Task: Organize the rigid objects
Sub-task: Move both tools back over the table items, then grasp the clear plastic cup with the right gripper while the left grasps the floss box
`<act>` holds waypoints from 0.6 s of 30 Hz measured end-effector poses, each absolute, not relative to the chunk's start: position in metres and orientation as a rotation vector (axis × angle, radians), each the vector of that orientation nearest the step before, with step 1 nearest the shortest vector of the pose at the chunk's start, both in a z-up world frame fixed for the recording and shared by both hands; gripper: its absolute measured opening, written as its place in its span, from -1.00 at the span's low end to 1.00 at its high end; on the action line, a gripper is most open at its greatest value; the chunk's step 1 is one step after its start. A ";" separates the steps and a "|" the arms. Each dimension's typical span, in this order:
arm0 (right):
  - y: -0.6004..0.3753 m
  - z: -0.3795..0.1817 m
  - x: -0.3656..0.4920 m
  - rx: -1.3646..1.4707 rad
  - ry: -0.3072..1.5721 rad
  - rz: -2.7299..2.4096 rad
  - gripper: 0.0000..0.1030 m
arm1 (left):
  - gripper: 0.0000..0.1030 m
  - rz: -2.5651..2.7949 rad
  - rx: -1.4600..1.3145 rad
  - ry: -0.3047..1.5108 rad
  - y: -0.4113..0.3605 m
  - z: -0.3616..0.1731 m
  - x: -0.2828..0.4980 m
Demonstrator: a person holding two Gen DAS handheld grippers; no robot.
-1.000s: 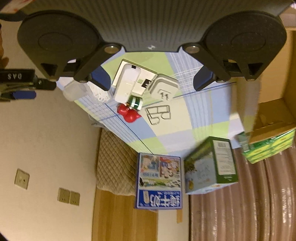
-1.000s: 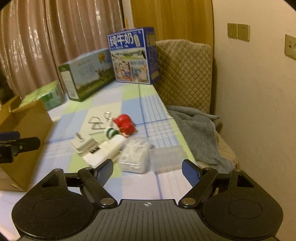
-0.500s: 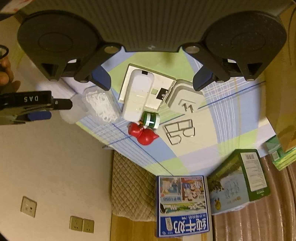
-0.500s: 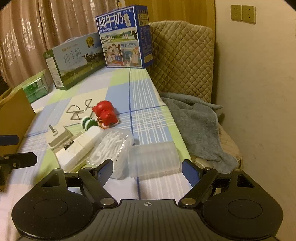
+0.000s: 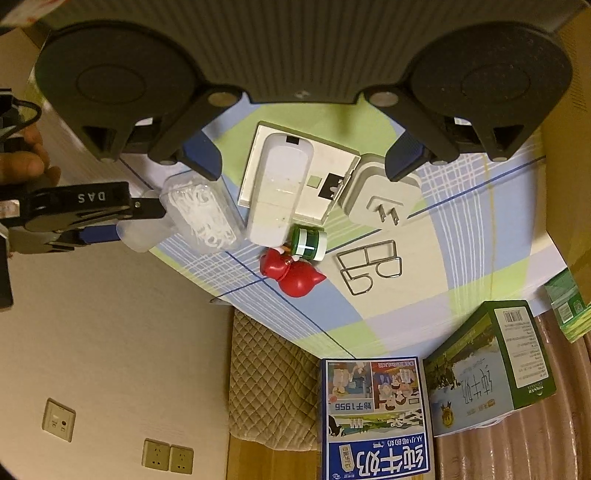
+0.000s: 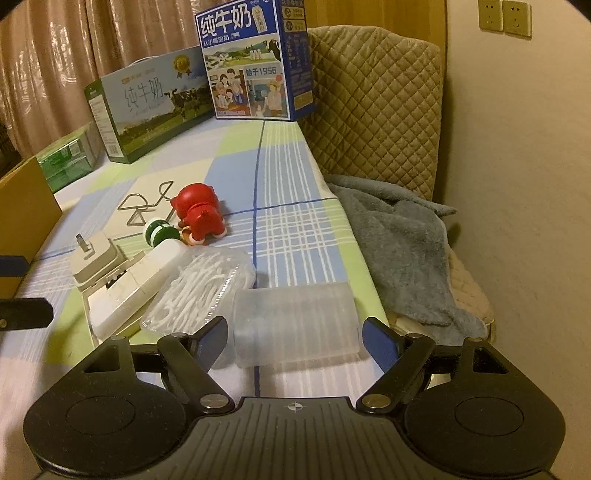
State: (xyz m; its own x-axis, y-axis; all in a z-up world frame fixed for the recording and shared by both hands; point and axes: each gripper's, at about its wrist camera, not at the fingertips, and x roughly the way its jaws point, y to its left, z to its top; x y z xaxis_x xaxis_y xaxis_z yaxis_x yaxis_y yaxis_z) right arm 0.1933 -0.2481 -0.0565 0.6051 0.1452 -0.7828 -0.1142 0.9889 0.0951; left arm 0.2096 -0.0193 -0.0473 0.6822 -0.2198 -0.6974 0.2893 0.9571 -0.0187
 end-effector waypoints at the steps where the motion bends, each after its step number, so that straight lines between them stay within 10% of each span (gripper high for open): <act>1: -0.247 -0.058 0.194 0.036 0.913 0.150 0.48 | 0.81 -0.286 0.095 0.772 -0.019 -0.048 0.210; 18: -0.218 -0.060 0.186 0.078 0.948 0.368 0.34 | 0.68 -0.301 0.104 0.804 -0.017 -0.056 0.211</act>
